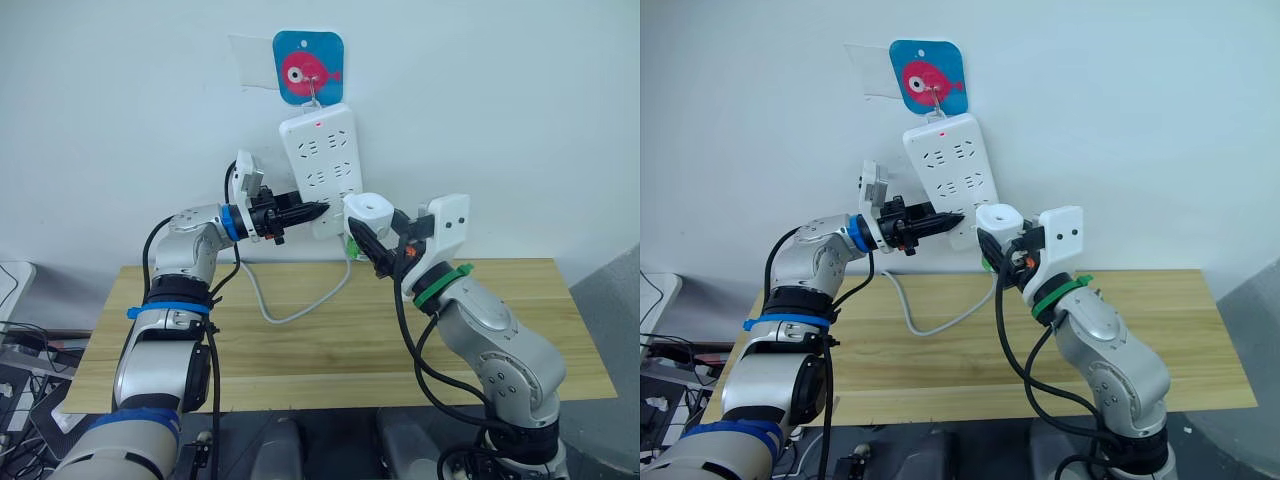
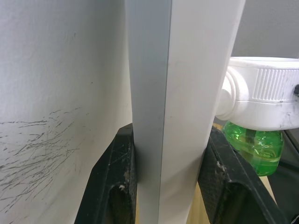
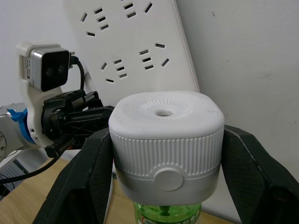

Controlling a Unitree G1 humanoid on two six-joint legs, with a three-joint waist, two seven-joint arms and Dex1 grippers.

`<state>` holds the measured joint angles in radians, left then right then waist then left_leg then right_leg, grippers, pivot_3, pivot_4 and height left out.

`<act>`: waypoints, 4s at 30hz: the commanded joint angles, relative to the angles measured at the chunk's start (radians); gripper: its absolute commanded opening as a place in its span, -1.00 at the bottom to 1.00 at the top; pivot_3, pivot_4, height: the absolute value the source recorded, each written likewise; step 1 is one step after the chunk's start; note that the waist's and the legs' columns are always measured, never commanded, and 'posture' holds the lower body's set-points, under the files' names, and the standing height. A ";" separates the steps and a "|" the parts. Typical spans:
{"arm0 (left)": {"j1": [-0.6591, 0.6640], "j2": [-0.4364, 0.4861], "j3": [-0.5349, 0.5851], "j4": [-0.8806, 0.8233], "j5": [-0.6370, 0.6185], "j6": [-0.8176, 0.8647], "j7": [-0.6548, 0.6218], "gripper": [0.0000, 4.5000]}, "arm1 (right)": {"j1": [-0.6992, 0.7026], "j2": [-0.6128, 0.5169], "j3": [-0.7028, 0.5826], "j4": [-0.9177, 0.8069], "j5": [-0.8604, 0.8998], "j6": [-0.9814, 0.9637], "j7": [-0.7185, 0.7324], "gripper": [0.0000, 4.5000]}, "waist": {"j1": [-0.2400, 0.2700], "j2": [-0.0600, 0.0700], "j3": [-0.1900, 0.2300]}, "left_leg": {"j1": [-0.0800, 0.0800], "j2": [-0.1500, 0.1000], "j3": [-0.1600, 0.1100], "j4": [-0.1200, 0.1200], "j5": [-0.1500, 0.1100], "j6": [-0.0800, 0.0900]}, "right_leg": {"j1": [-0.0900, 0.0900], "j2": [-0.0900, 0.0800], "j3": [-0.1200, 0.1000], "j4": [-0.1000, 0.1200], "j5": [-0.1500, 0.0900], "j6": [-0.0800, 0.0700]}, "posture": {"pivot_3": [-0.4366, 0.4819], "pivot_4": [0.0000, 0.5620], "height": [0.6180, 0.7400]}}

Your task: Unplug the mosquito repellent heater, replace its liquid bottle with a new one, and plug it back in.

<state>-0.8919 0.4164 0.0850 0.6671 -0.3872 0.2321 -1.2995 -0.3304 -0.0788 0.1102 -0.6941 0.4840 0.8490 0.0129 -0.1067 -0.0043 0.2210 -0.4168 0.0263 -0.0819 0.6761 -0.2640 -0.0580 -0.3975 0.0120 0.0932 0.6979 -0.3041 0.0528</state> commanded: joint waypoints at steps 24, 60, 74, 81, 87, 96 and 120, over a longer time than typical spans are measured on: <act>0.027 0.000 0.005 -0.122 -0.034 0.057 0.015 -0.41 | -0.027 0.052 0.116 0.159 -0.224 -0.217 -0.007 0.29 | 0.000 0.000 0.000 | 0.000 0.000 0.002 0.000 0.000 0.000 | -0.003 0.000 0.002 0.003 0.000 0.000 | -0.16 -0.29 1.00; 0.030 0.002 0.003 -0.094 -0.018 0.028 0.010 -0.41 | 0.060 -0.036 0.107 0.007 -0.323 -0.158 0.140 0.98 | 0.017 -0.003 0.001 | -0.001 0.001 0.002 -0.006 0.002 -0.003 | -0.008 0.001 0.002 0.005 -0.002 -0.004 | -0.20 -0.26 1.00; -0.055 0.038 -0.007 0.085 0.029 -0.060 -0.048 -0.41 | 0.031 -0.320 -0.370 -0.234 0.239 0.212 0.395 0.98 | 0.016 -0.003 0.002 | 0.000 0.001 0.002 -0.007 0.002 -0.003 | -0.007 0.001 0.002 0.004 -0.002 -0.004 | -0.25 -0.30 1.00; -0.109 0.043 -0.007 0.174 0.057 -0.105 -0.075 -0.41 | -0.017 -0.499 -0.466 -0.154 0.386 0.210 0.461 0.08 | 0.017 -0.004 0.001 | 0.000 0.001 0.002 -0.008 0.002 -0.003 | -0.007 0.002 0.001 0.004 -0.002 -0.004 | -0.25 -0.35 1.00; -0.130 0.052 -0.004 0.215 0.074 -0.126 -0.084 -0.26 | 0.011 -0.574 -0.450 -0.134 0.385 0.154 0.470 -0.70 | 0.017 -0.004 0.001 | 0.000 0.001 0.002 -0.007 0.002 -0.003 | -0.007 0.002 0.002 0.005 -0.002 -0.004 | -0.23 -0.38 1.00; -0.138 0.116 0.011 0.262 0.103 -0.152 -0.081 0.89 | 0.021 -0.615 -0.415 -0.083 0.353 0.068 0.487 -0.71 | 0.015 -0.004 0.001 | 0.000 0.001 0.002 -0.006 0.002 -0.003 | -0.007 0.002 0.002 0.008 -0.002 -0.004 | -0.16 -0.44 1.00; 0.307 0.372 0.091 -0.414 0.056 0.158 0.175 1.00 | 0.312 -0.724 -0.492 0.039 0.260 -0.163 0.667 0.99 | 0.078 -0.009 -0.002 | 0.000 0.001 0.002 0.000 0.004 -0.006 | -0.008 0.001 0.002 0.015 -0.002 -0.004 | 0.11 -0.49 1.00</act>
<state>-0.5858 0.7809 0.1539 0.3072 -0.3128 0.3822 -1.1451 -0.0192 -0.8049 -0.3538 -0.6456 0.7540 0.7125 0.6864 -0.0290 -0.0131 0.2189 -0.4165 0.0272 -0.0803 0.6759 -0.2601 -0.0639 -0.4051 0.0127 0.0947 0.7124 -0.3064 0.0485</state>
